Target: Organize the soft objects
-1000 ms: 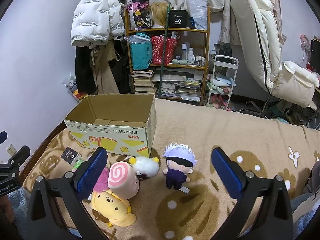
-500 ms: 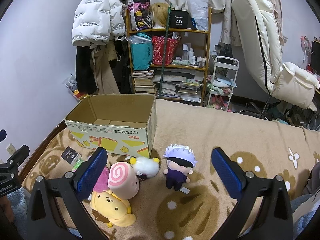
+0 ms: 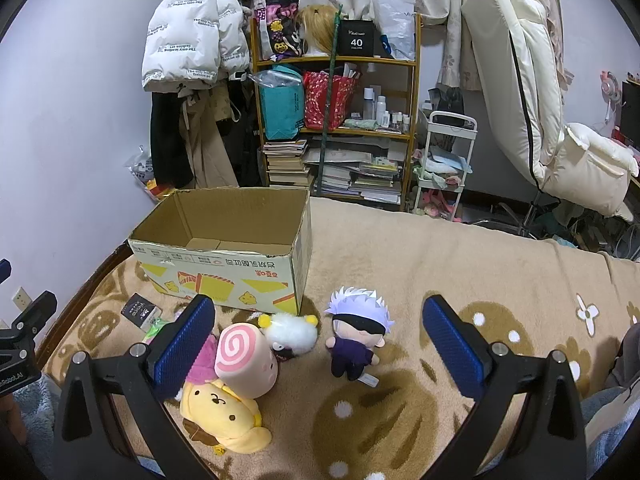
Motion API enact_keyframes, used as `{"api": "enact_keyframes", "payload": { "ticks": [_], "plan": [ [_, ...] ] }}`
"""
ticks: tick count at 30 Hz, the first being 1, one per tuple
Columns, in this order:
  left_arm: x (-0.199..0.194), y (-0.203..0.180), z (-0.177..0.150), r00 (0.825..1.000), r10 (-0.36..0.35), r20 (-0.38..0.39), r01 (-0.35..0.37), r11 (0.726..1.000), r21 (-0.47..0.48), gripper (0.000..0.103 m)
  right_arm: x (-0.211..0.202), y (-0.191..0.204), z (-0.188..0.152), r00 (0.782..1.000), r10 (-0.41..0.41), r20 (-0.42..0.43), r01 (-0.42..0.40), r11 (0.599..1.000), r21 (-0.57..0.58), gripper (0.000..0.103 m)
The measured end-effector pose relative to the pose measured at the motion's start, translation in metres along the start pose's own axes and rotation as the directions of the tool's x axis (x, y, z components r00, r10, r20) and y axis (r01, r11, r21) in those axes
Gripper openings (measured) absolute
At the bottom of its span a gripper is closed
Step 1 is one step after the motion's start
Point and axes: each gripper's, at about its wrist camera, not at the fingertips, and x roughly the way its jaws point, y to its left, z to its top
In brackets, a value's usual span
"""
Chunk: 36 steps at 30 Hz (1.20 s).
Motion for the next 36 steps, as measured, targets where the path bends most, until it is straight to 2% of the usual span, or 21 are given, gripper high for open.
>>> {"api": "enact_keyframes", "payload": {
  "ticks": [36],
  "plan": [
    [0.0007,-0.0030,-0.0010,1.000,0.002,0.001,-0.002,1.000,0.005,0.102,0.0008,0.0005,-0.0001,1.000,-0.001,-0.004,0.001,1.000,0.001,0.103]
  ]
}}
